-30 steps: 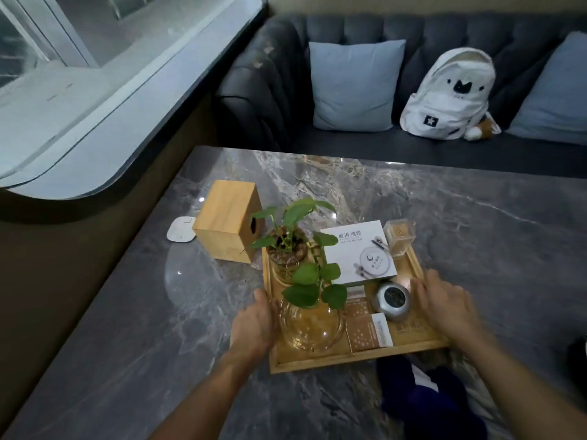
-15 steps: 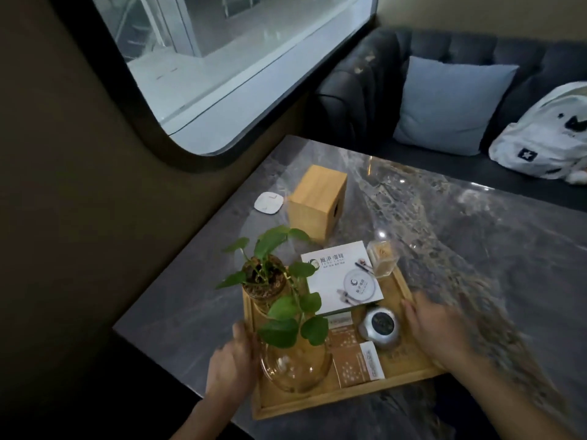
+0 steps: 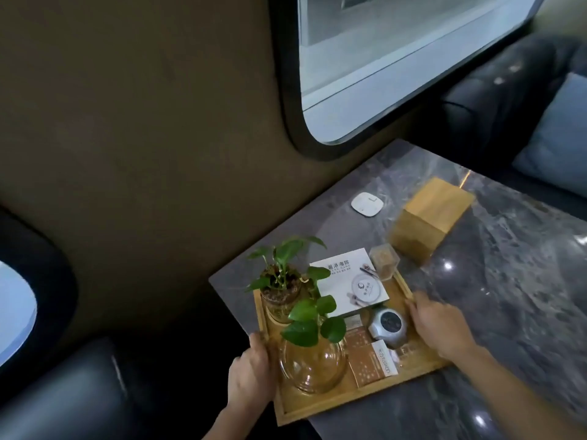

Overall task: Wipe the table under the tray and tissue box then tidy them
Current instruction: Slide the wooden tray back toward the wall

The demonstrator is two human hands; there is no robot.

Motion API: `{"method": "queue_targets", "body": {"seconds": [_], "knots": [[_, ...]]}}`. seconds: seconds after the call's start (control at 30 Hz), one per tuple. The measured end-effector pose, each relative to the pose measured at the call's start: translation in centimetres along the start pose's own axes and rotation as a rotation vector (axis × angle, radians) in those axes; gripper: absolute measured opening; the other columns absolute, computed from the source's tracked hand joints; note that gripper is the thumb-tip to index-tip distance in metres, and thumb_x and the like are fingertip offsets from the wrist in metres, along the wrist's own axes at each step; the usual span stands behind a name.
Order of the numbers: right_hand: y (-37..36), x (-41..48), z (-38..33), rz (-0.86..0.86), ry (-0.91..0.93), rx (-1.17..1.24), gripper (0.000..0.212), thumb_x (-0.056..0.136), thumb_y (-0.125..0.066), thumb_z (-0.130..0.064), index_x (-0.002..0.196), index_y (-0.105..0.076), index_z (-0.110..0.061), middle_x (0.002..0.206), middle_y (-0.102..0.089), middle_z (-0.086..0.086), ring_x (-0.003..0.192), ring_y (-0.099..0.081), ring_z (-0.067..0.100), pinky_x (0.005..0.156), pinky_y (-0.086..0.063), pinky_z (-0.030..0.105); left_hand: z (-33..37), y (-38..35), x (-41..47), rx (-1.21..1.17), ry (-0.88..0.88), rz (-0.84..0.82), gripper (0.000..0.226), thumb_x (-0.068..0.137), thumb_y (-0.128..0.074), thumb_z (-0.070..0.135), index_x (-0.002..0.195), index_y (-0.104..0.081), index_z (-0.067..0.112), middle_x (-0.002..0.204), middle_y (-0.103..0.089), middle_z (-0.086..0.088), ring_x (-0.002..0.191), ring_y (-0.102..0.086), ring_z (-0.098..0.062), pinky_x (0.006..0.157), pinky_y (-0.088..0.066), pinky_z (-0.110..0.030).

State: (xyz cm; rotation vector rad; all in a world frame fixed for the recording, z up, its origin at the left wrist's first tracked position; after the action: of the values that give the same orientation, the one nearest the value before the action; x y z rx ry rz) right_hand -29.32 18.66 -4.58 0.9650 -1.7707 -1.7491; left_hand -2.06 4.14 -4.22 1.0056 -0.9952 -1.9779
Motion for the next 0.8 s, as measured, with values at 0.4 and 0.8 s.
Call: {"method": "queue_targets", "body": {"seconds": [0.4, 0.8], "knots": [[0.6, 8.3, -3.9, -0.174, 0.070, 0.025, 0.032, 0.097, -0.028, -0.037, 0.104, -0.047, -0.012, 0.102, -0.068, 0.016, 0.093, -0.064, 0.034, 0.078, -0.048, 0.040, -2.3, 1.6, 2.3, -0.325, 0.176, 0.148, 0.014, 0.094, -0.045, 0.024, 0.085, -0.051, 0.015, 0.082, -0.066, -0.007, 0.077, -0.065, -0.027, 0.069, -0.052, -0.040], [0.4, 3.2, 0.7, -0.650, 0.157, 0.307, 0.146, 0.032, -0.073, -0.074, 0.142, 0.015, -0.034, 0.156, 0.001, -0.007, 0.143, 0.000, 0.015, 0.115, -0.003, 0.040, -3.2, -0.5, -1.5, -0.252, -0.216, -0.185, 0.144, 0.044, -0.047, 0.093, 0.133, 0.039, 0.019, 0.146, 0.034, 0.011, 0.137, 0.027, -0.003, 0.117, 0.006, -0.025]]}}
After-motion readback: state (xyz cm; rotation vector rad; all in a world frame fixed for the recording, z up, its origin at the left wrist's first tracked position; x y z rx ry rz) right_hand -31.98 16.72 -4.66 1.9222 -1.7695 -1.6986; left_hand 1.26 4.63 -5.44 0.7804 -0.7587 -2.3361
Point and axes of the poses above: each hand's wrist, its own x-axis towards the middle knuckle, its own y-axis out of the back of the hand, z = x × y, the point moved 2 cm from there along x, towards the middle knuckle
